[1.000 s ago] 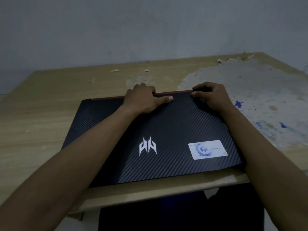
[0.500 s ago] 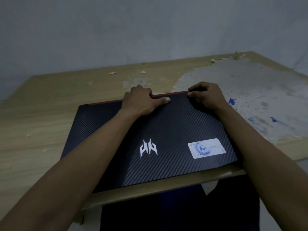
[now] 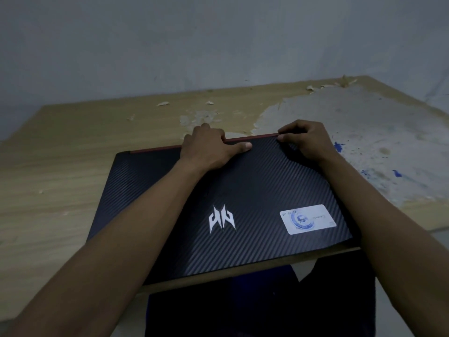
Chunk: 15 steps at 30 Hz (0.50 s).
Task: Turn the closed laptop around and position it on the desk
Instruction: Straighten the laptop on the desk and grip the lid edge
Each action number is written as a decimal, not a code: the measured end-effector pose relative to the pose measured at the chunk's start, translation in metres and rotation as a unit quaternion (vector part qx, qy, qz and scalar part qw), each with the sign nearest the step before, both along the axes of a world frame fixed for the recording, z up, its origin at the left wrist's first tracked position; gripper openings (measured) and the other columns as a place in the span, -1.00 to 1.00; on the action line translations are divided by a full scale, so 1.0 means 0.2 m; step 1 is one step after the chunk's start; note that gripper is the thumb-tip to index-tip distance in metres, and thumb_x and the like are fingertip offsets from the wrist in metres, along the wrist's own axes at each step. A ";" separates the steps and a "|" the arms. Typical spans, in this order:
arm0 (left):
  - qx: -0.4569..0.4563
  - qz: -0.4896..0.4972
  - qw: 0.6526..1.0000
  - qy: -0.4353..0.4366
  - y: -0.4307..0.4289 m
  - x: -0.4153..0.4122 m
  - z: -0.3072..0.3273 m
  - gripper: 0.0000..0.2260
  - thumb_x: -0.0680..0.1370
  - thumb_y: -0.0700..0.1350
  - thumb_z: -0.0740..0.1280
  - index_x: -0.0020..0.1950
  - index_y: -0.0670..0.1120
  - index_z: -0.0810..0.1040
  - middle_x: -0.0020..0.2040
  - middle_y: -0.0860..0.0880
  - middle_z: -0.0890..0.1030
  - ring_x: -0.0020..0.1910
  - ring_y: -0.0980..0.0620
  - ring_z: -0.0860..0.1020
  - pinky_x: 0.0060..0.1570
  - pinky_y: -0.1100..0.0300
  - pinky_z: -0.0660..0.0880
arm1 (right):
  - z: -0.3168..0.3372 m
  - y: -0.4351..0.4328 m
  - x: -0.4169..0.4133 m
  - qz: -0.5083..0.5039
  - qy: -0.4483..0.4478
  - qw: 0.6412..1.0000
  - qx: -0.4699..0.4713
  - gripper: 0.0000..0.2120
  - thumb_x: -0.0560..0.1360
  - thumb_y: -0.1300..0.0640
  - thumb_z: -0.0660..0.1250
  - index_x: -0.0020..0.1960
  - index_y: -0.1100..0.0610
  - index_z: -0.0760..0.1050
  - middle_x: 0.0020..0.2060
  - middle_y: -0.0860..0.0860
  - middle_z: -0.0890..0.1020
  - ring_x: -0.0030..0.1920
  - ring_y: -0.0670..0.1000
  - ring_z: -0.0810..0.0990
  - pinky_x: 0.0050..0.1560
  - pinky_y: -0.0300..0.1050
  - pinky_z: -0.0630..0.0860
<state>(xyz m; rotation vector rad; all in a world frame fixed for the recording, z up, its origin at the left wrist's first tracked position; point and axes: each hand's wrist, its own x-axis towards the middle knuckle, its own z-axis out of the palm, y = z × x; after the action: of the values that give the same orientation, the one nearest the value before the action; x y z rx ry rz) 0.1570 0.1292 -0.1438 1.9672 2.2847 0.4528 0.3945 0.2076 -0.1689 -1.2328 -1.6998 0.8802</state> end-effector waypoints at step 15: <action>-0.011 0.004 1.000 -0.007 -0.02 0.01 0.02 -0.24 0.31 0.59 0.13 0.03 -0.02 0.64 0.10 -0.14 0.55 0.14 -0.17 0.51 0.15 -0.12 0.46 | 0.01 0.00 0.00 -0.003 0.001 1.000 -0.012 -0.86 0.37 0.15 0.51 -0.07 0.11 0.69 -0.13 0.08 0.71 -0.07 0.10 0.68 0.00 0.12 0.63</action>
<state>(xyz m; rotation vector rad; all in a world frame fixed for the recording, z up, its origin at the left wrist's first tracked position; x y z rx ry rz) 0.1581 0.1249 -0.1394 1.9402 2.2803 0.4390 0.3947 0.2072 -0.1666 -1.2521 -1.6888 0.9004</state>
